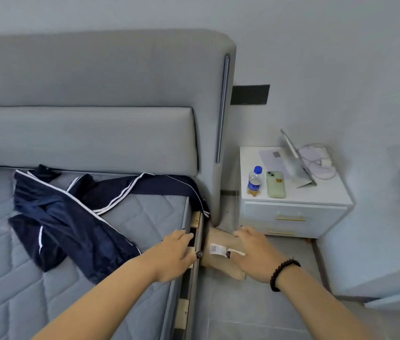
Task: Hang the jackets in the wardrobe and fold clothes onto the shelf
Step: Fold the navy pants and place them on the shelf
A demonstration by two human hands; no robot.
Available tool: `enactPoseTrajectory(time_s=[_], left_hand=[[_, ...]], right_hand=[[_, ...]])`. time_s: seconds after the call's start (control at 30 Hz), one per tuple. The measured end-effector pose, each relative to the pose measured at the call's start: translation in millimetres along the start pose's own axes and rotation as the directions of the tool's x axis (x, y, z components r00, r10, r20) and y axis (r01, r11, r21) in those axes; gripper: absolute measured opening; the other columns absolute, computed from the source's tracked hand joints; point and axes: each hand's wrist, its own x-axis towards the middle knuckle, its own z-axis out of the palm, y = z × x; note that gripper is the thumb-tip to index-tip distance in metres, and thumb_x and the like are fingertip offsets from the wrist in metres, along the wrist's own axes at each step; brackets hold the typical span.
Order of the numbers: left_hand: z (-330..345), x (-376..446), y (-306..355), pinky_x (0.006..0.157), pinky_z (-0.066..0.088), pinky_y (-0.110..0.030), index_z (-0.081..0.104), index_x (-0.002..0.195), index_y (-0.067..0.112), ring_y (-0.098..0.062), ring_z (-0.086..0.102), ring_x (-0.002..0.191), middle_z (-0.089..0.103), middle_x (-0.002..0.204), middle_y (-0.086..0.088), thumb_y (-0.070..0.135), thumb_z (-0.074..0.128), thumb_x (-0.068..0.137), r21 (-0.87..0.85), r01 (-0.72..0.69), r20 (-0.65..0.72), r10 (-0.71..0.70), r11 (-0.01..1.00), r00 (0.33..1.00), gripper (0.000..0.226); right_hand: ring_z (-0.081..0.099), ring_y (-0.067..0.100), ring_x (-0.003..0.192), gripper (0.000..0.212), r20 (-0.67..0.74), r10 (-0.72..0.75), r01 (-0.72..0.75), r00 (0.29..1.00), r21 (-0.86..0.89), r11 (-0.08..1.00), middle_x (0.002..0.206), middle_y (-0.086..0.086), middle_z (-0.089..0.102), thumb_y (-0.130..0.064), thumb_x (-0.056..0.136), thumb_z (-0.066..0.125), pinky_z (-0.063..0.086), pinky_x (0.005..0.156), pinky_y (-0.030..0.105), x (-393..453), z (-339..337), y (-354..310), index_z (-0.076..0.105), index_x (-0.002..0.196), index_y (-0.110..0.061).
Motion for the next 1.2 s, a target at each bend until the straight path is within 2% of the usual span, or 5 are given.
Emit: enactPoseTrajectory(time_s=[0.33, 0.43, 0.67, 0.87, 1.2], left_hand=[[122, 19, -120, 0.118, 0.014, -0.027, 0.009, 0.156, 0.014, -0.016, 0.015, 0.148, 0.014, 0.163, -0.003, 0.058, 0.039, 0.097, -0.056, 0.188, 0.052, -0.185, 0.981, 0.981, 0.079], [143, 20, -150, 0.113, 0.024, -0.030, 0.004, 0.154, 0.015, -0.022, 0.028, 0.143, 0.021, 0.160, -0.007, 0.056, 0.048, 0.094, -0.088, 0.189, 0.009, -0.189, 0.978, 0.982, 0.085], [219, 38, -241, 0.120, 0.011, -0.043, -0.015, 0.154, 0.018, -0.036, -0.011, 0.148, -0.032, 0.156, -0.012, 0.040, 0.058, 0.094, -0.078, 0.263, -0.166, -0.273, 0.962, 0.948, 0.096], [232, 43, -302, 0.117, 0.008, -0.049, -0.005, 0.154, 0.013, -0.029, -0.014, 0.149, -0.015, 0.161, -0.010, 0.047, 0.053, 0.092, 0.073, 0.304, -0.393, -0.253, 0.950, 0.884, 0.091], [169, 21, -382, 0.103, 0.027, -0.042, 0.040, 0.143, 0.032, -0.021, 0.051, 0.119, 0.049, 0.138, 0.002, 0.024, 0.045, 0.096, 0.016, 0.404, -0.467, -0.351, 0.914, 0.812, 0.048]], right_hand=[[0.045, 0.013, 0.120, 0.049, -0.052, -0.121, 0.120, 0.991, -0.009, 0.993, 0.148, -0.009, 0.024, -0.044, 0.095, 0.044, 0.042, 0.084, 0.024, 53, 152, 3, 0.036, 0.140, -0.025], [0.041, 0.015, 0.124, 0.051, -0.076, -0.108, 0.111, 0.991, 0.035, 0.993, 0.149, -0.006, 0.023, -0.042, 0.096, 0.046, 0.043, 0.098, 0.030, 57, 193, -3, 0.036, 0.141, -0.021], [0.025, 0.013, 0.139, 0.052, -0.114, -0.022, 0.036, 0.993, 0.126, 0.991, 0.151, -0.007, 0.019, -0.037, 0.097, 0.046, 0.033, 0.110, 0.029, 42, 289, -21, 0.034, 0.144, -0.019], [0.034, 0.012, 0.131, 0.047, -0.145, 0.116, -0.087, 0.983, 0.196, 0.977, 0.148, -0.005, 0.023, -0.035, 0.097, 0.047, 0.032, 0.106, 0.020, 18, 340, -50, 0.038, 0.140, -0.018], [0.038, 0.016, 0.129, 0.048, -0.122, 0.142, -0.134, 0.982, 0.067, 0.989, 0.145, -0.004, 0.027, -0.036, 0.096, 0.050, 0.036, 0.106, 0.030, 15, 324, -119, 0.040, 0.139, -0.017]])
